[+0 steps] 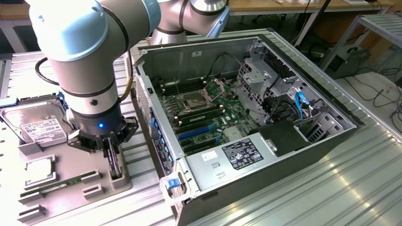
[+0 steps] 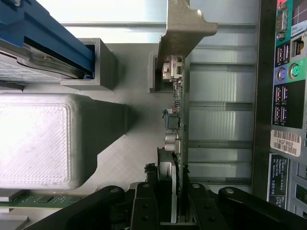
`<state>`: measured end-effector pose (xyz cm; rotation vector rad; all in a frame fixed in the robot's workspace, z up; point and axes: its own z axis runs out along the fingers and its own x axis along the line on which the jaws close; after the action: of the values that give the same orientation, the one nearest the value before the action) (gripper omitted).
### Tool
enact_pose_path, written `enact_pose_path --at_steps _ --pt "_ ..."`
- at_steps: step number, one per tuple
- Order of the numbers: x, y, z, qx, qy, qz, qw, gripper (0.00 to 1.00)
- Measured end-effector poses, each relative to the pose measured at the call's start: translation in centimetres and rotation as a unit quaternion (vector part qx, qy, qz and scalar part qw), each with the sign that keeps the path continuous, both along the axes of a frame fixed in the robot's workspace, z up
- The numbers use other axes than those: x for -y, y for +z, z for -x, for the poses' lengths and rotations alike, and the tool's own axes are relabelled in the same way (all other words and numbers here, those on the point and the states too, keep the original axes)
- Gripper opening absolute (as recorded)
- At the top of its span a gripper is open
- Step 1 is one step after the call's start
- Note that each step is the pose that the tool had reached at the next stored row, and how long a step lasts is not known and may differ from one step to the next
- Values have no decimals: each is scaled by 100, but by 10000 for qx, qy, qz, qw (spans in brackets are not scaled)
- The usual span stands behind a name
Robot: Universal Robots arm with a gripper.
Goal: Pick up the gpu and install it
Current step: 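Pick up the gpu and move the gpu toward the slot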
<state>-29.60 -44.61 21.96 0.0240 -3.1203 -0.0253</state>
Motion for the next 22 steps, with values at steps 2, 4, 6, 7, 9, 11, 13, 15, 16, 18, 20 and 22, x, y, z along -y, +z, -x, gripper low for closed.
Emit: enact_pose_path --at_steps 2,4,6,7,9,11,13,15,16,18,20,22 --pt "0 0 0 0 0 0 10000 28" --pt "0 0 0 0 0 0 10000 28" --pt "0 0 0 0 0 0 10000 28" --pt "0 0 0 0 0 0 10000 28" --pt "0 0 0 0 0 0 10000 29" --pt "0 0 0 0 0 0 10000 35" --pt "7 0 0 0 0 0 10000 35" --pt "26 -1 0 0 0 1 10000 35" --pt "34 -1 0 0 0 3 10000 35" --pt "39 -1 0 0 0 8 10000 35" --pt "40 -1 0 0 -1 14 10000 35" --pt "40 -3 -1 0 1 24 10000 35"
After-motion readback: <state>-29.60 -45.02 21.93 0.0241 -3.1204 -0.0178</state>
